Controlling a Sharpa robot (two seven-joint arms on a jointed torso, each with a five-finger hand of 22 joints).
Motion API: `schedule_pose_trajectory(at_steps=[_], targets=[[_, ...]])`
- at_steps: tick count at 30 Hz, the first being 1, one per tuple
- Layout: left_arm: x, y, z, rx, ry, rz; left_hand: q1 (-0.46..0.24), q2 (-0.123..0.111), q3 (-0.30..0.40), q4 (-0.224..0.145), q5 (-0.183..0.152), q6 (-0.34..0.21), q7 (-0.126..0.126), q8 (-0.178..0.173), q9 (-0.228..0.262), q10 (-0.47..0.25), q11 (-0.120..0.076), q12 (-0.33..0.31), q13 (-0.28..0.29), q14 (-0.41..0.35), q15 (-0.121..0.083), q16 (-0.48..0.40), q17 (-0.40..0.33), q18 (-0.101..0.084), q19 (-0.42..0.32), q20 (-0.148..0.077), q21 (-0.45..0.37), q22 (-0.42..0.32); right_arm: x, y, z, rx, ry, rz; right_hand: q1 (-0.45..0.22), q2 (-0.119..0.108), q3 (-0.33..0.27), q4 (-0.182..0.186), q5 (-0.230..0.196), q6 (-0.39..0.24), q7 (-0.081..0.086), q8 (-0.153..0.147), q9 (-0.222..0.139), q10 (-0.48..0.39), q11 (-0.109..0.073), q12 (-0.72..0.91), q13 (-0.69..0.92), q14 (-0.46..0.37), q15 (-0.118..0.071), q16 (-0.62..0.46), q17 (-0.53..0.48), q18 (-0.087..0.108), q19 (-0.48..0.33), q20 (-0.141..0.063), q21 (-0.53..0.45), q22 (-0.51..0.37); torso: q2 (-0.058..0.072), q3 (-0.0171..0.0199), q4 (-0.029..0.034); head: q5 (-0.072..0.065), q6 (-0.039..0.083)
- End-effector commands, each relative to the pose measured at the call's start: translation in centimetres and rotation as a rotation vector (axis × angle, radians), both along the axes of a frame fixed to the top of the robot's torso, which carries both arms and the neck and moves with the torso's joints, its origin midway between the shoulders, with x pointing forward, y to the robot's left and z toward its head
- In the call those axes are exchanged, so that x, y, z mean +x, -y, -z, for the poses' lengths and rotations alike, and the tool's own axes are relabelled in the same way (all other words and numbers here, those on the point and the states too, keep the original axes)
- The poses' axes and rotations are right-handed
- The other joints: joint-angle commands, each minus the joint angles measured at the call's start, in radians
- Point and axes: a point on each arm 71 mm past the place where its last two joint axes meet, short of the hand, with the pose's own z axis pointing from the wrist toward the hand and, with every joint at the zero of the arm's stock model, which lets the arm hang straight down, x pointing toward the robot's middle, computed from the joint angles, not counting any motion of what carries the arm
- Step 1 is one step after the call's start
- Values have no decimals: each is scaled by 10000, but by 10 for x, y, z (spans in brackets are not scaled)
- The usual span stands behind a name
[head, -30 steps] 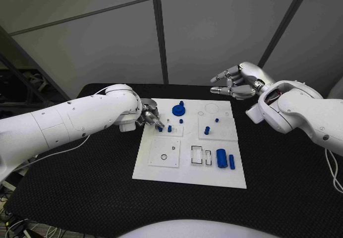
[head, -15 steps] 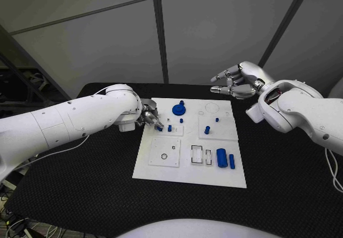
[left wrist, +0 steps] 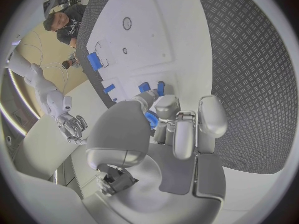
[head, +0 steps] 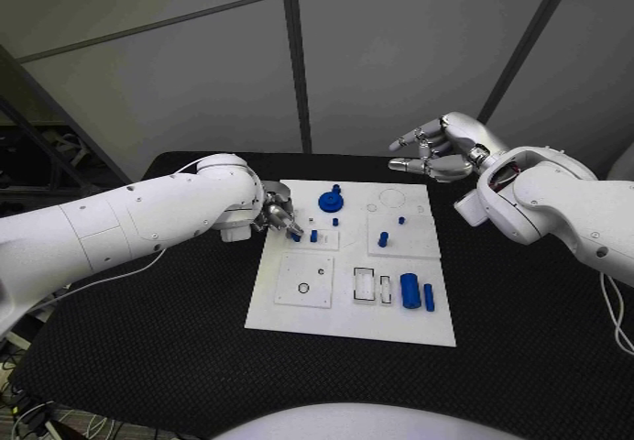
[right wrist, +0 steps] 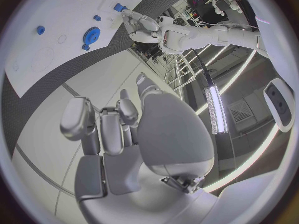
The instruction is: Assemble the parts on the task board
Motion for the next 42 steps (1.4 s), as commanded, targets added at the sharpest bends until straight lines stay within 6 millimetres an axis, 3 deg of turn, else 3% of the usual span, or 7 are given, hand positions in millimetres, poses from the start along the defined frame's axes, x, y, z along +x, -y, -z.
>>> schedule_pose_trajectory(at_steps=[1,2,3,8,27,38,42], targets=[[-5,5,7,164,-494,314,-263,-96,1679,-1545,-186,186,-92,108,70,83,-71,28,-21,900,-60,69,2052,-322,80,13,66,43,0,-1,-2,49,51,-102,-47,31,-23,-30,58,37,0,-36,13,80,-13,42,10,397,-64,-53,13,175,-20,-36,-51,10,0,6,-2,0,-9],[-5,5,8,166,-525,320,-351,-124,1647,-1472,-367,221,-122,134,109,100,-86,27,-28,903,-71,79,2064,-324,88,5,72,58,0,-1,-2,49,51,-101,-47,31,-23,-30,58,37,0,-36,13,80,-13,42,10,397,-64,-53,13,175,-20,-36,-51,10,-2,7,0,-4,-12],[-5,6,8,175,-553,321,-473,-153,1584,-1346,-857,257,-188,160,160,128,-103,36,-32,909,-97,97,2086,-328,104,-12,82,84,0,-1,-2,49,52,-101,-47,31,-23,-30,58,37,0,-36,13,80,-13,42,10,397,-64,-53,13,175,-20,-36,-51,10,-2,7,0,-4,-12],[-4,7,9,275,-649,262,-879,-250,1303,-785,-1814,400,-271,242,320,208,-171,164,19,933,-179,177,2186,-353,177,-78,136,192,0,-1,-2,53,51,-97,-47,31,-23,-30,58,37,0,-36,13,80,-13,42,10,397,-64,-53,13,175,-20,-36,-51,10,-5,5,4,-10,-12],[1,1,11,463,-560,-256,-1274,-673,703,339,-2278,527,-318,283,613,235,-211,259,61,940,-265,208,2221,-379,255,-180,183,326,0,0,-2,52,49,-84,-59,39,-28,-37,62,37,-1,-38,18,72,-13,26,-15,397,-66,-71,-5,180,-25,-38,-76,-17,-3,0,8,-40,-6],[3,-8,8,290,-189,-622,-1764,-1660,-395,1525,-2288,572,-302,209,687,205,-213,285,94,918,-283,146,2141,-377,244,-217,143,324,-1,1,-2,51,60,-66,-59,39,-28,-37,62,37,-1,-38,18,72,-13,26,-15,397,-66,-71,-5,180,-25,-38,-76,-17,-3,-6,12,-53,21],[4,-11,5,60,158,-910,-1752,-1806,-654,1952,-2288,499,-294,127,688,224,-215,531,248,938,-287,206,2217,-402,330,-218,226,442,-1,1,-2,53,61,-61,-68,38,-33,-35,61,35,0,-39,19,68,-13,21,-21,396,-66,-80,-15,183,-30,-39,-86,-30,-2,-2,10,-64,30]])
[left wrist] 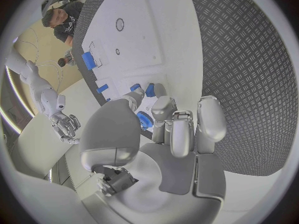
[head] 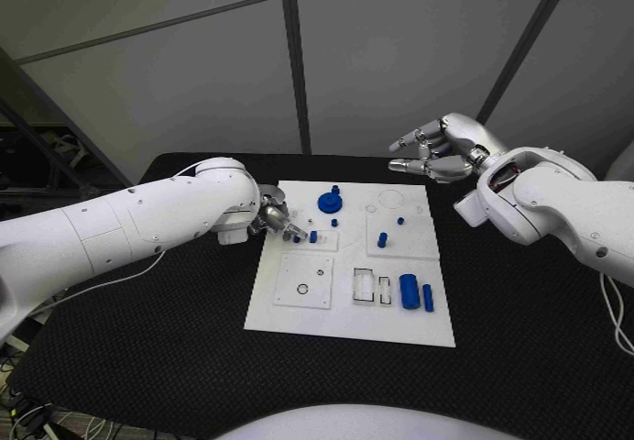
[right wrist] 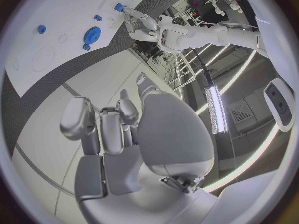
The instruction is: Assemble the parts on the task board
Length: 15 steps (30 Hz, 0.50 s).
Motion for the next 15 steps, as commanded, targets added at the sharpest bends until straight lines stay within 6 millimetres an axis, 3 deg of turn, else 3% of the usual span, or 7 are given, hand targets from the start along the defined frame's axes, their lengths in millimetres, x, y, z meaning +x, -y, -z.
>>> schedule_pose_trajectory(at_steps=[1,3,6,9,15], targets=[[2,-3,-4,-246,475,-478,52,-128,-107,264,-48,-70,28,-56,10,-15,-49,67,47,967,1,12,2214,-404,52,-6,77,47,-1,-1,-2,62,61,-89,-68,38,-33,-35,61,35,0,-39,13,68,-13,21,-9,396,-66,-43,-15,183,-30,-39,-46,-8,1,2,-1,-14,5],[3,-5,-7,-525,726,-643,102,-119,-133,340,-50,-103,37,-86,7,-67,-51,-102,-35,953,7,-30,2159,-388,12,-6,27,-13,-1,0,-2,62,61,-86,-68,38,-33,-35,61,35,0,-39,13,68,-13,21,-9,396,-66,-43,-15,183,-30,-39,-46,-8,0,2,-3,-19,17],[5,-7,-12,-1142,1056,-939,265,-141,-201,386,-52,-495,169,-382,-144,-687,36,-1967,-1002,816,115,-411,1686,-251,-427,60,-495,-631,0,0,-2,57,58,-77,-68,38,-33,-35,61,35,0,-39,13,68,-13,21,-9,396,-66,-43,-15,183,-30,-39,-46,-8,-7,-2,3,-64,70],[7,-10,-20,-1870,1252,-1261,330,-162,-749,370,-24,-1178,444,-697,-652,-1246,289,-3317,-1747,734,305,-638,1430,-190,-735,250,-907,-1054,0,1,-2,53,50,-63,-68,38,-33,-35,61,35,0,-39,13,68,-13,21,-9,396,-66,-43,-15,183,-30,-39,-46,-8,-3,-6,-13,-66,112],[8,-13,-28,-2795,1303,-1517,505,-47,-1470,397,-47,-1548,638,-713,-1361,-1920,471,-4867,-2673,501,481,-1208,794,43,-1387,419,-1791,-1972,1,2,-1,62,30,-21,-68,38,-33,-35,61,35,0,-39,13,68,-13,21,-9,396,-66,-43,-15,183,-30,-39,-46,-8,4,6,2,-75,135]])
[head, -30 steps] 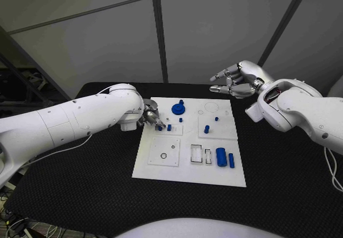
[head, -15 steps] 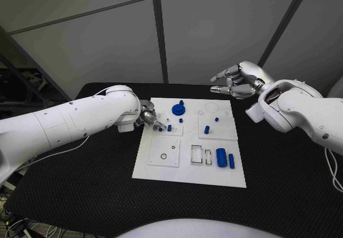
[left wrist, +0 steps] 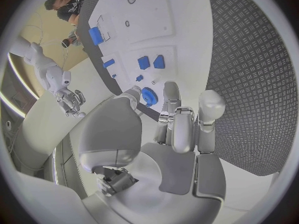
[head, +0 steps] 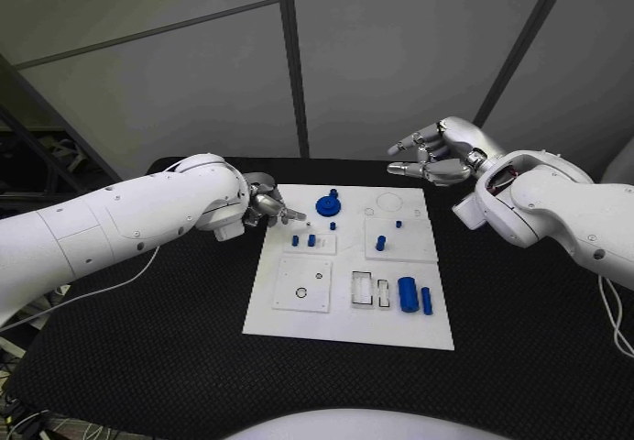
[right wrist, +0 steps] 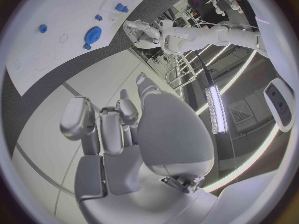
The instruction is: Assemble the parts on the task board
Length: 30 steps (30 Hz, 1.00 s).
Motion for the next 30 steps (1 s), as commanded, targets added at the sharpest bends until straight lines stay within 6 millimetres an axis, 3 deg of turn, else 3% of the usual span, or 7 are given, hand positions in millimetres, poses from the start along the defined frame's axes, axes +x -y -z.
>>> schedule_pose_trajectory(at_steps=[1,4,7,10,14,25,30], targets=[[2,4,-6,-1326,338,-212,169,57,-216,7,-51,-202,91,-22,-348,-307,97,-429,-285,388,144,-403,571,109,-427,83,-562,-577,0,0,-1,72,33,-70,-68,38,-33,-35,61,35,0,-39,14,68,-13,21,-10,396,-66,-44,-15,182,-31,-39,-46,-10,16,5,2,-14,25],[3,7,-10,-1708,615,-97,579,129,-302,-56,-44,-485,289,-10,-903,-878,302,-865,-640,-839,362,-2781,-1850,512,-2116,256,-2676,-2650,0,0,-1,72,28,-66,-68,38,-33,-35,61,35,0,-39,14,68,-13,21,-10,396,-66,-44,-15,182,-31,-39,-46,-10,8,5,2,-17,17],[4,15,-15,-2238,1213,200,1809,325,53,-469,130,-703,465,-50,-1489,-1529,501,-1430,-1117,-2529,548,-5594,-4427,485,-2699,429,-3479,-3109,0,0,-1,73,25,-64,-68,38,-33,-35,61,35,0,-39,14,68,-13,21,-10,396,-66,-44,-15,182,-31,-39,-46,-10,4,6,-2,-40,28],[6,30,-20,-2566,2308,945,3415,423,760,-1299,12,-829,678,-47,-2434,-1858,670,-2242,-2128,-3190,726,-6789,-5283,504,-3037,597,-4275,-3592,0,-1,-1,77,26,-69,-68,38,-33,-35,61,35,0,-39,14,68,-13,21,-10,396,-66,-44,-15,182,-31,-39,-46,-10,14,3,-15,-92,60],[5,46,-22,-2401,3827,2042,4252,76,1437,-1867,333,-551,815,-35,-3873,-1766,822,-3173,-3827,-3510,943,-7868,-6038,543,-3202,776,-4979,-4020,0,-2,-1,82,24,-96,-84,40,-39,-31,61,31,0,-41,16,73,-12,28,-7,399,-66,-41,-6,181,-26,-39,-47,-6,9,1,-18,-133,99],[4,78,-8,-1079,5181,4076,4008,-62,1565,-2291,324,-104,702,1,-5920,-1520,848,-4042,-6468,-1556,725,-7292,-6160,604,-1899,664,-4310,-3649,0,-5,-2,99,30,-173,-82,44,-37,-33,63,31,0,-41,17,75,-13,31,-5,401,-66,-40,-3,181,-24,-40,-48,-7,8,4,-26,-171,148],[5,88,1,-430,5151,4470,3764,-91,1523,-2249,275,-39,693,9,-6506,-1429,820,-4041,-7113,-455,684,-4525,-3770,578,-1293,612,-3736,-3251,-1,-6,-2,94,36,-200,-82,44,-37,-33,63,31,0,-41,17,75,-13,31,-5,401,-66,-40,-3,181,-24,-40,-48,-7,18,3,-23,-180,170]])
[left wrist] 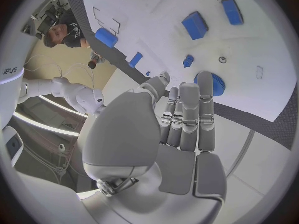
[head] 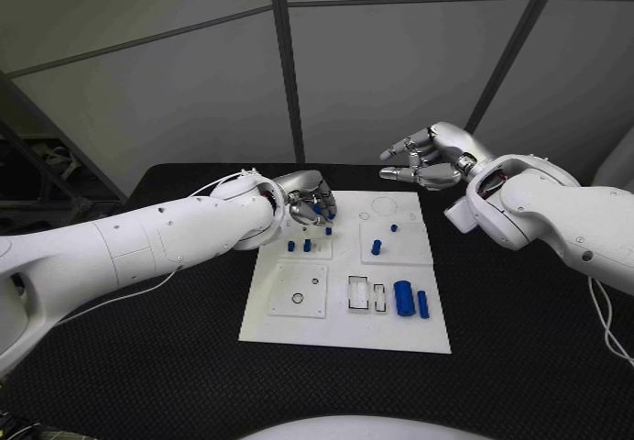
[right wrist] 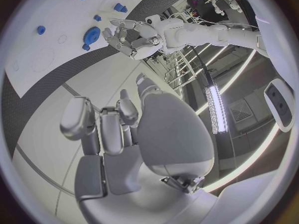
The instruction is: Assemble the parts on the task board
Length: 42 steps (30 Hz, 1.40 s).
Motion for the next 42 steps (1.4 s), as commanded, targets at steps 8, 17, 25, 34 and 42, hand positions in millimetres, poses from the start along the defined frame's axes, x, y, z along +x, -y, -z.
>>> schedule_pose_trajectory(at_steps=[8,17,25,34,42], targets=[[5,13,8,1404,662,657,-319,-10,-194,54,-181,152,-54,23,-715,84,-41,77,-771,1020,-76,2675,2371,-617,1890,-80,2762,2663,-1,-2,-2,48,57,-142,-82,44,-37,-33,63,31,0,-41,9,75,-13,31,-6,401,-66,-40,-3,181,-24,-39,-48,-9,6,1,-5,-9,-7],[9,15,15,2091,321,621,-262,44,-190,25,-128,111,-85,16,-934,-44,-53,65,-1023,1037,-126,2806,2386,-683,2088,-124,3139,3052,-1,-3,-2,52,56,-163,-82,44,-37,-33,63,31,0,-41,9,75,-13,31,-6,401,-66,-40,-3,181,-24,-39,-48,-9,1,-2,1,-14,-41],[11,15,19,2423,74,640,-136,181,-53,-41,-23,233,-89,56,-1065,57,-66,153,-1185,1055,-121,2996,2506,-771,2274,-130,3530,3474,-1,-5,-2,53,48,-195,-82,44,-37,-33,63,31,0,-41,9,75,-13,31,-6,401,-66,-40,-3,181,-24,-39,-48,-9,0,-1,-1,-30,-65],[11,13,22,2643,-210,654,-103,241,44,-89,65,327,-79,65,-1168,154,-65,229,-1307,1046,-102,3074,2506,-831,2403,-118,3825,3790,-1,-5,-2,34,11,-229,-75,56,-31,-43,71,30,-1,-42,11,87,-15,47,4,405,-67,-38,5,178,-15,-40,-43,1,8,-6,3,-45,-69],[12,12,24,2763,-368,638,-84,299,146,-131,213,417,-71,74,-1256,239,-68,292,-1414,1028,-98,3131,2496,-848,2417,-107,3941,3923,-1,-5,-2,20,3,-236,-75,56,-31,-43,71,30,-1,-42,11,87,-15,47,4,405,-67,-38,5,178,-15,-40,-43,1,-3,-2,14,-62,-82]])
